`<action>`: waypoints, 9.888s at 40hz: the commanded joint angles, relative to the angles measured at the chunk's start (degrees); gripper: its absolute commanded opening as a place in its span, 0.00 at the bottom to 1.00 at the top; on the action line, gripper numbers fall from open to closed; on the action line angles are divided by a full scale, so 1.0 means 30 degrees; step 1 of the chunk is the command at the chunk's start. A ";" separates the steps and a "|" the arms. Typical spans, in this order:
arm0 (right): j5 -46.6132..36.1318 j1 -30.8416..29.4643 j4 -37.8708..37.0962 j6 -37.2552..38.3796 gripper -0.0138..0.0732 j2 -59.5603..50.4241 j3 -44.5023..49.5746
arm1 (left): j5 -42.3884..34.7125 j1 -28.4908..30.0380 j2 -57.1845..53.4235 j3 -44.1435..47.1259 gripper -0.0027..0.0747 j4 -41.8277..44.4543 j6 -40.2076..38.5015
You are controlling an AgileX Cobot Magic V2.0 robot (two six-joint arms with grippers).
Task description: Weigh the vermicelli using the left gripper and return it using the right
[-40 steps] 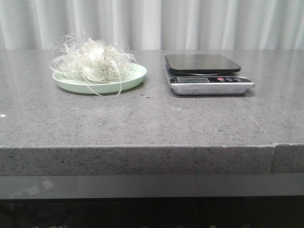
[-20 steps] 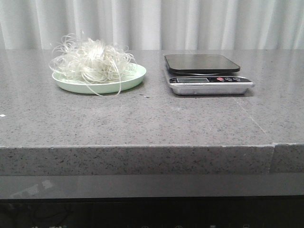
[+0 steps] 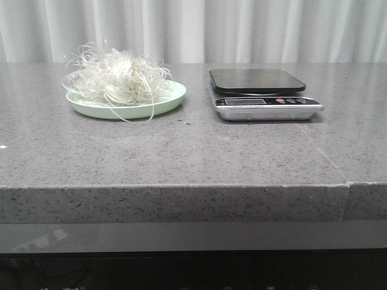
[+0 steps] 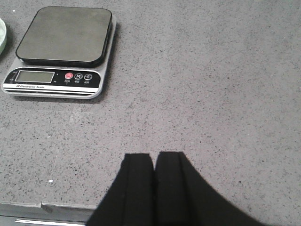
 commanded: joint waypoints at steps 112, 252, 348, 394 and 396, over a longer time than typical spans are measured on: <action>-0.1088 -0.0073 0.0004 -0.0075 0.81 0.0212 -0.0590 | -0.2616 -0.7663 2.2070 -1.4697 0.24 0.1119 0.1364; -0.1247 -0.0073 0.0010 -0.0075 0.81 0.0212 -0.0590 | -0.3589 -1.2381 -0.0315 -0.0850 0.60 -0.2004 0.1364; -0.2537 0.5856 0.1628 -0.3020 0.38 2.2097 -1.6395 | -0.3589 -1.2381 -0.0674 -0.0495 0.60 -0.1996 0.1364; -0.7366 1.1714 0.1663 -0.3020 0.38 2.1617 -2.0108 | -0.3589 -1.2381 -0.0674 -0.0495 0.60 -0.1996 0.1364; -0.7427 1.2006 0.1663 -0.3020 0.38 2.2130 -2.0399 | -0.3589 -1.2381 -0.0674 -0.0495 0.60 -0.1996 0.1364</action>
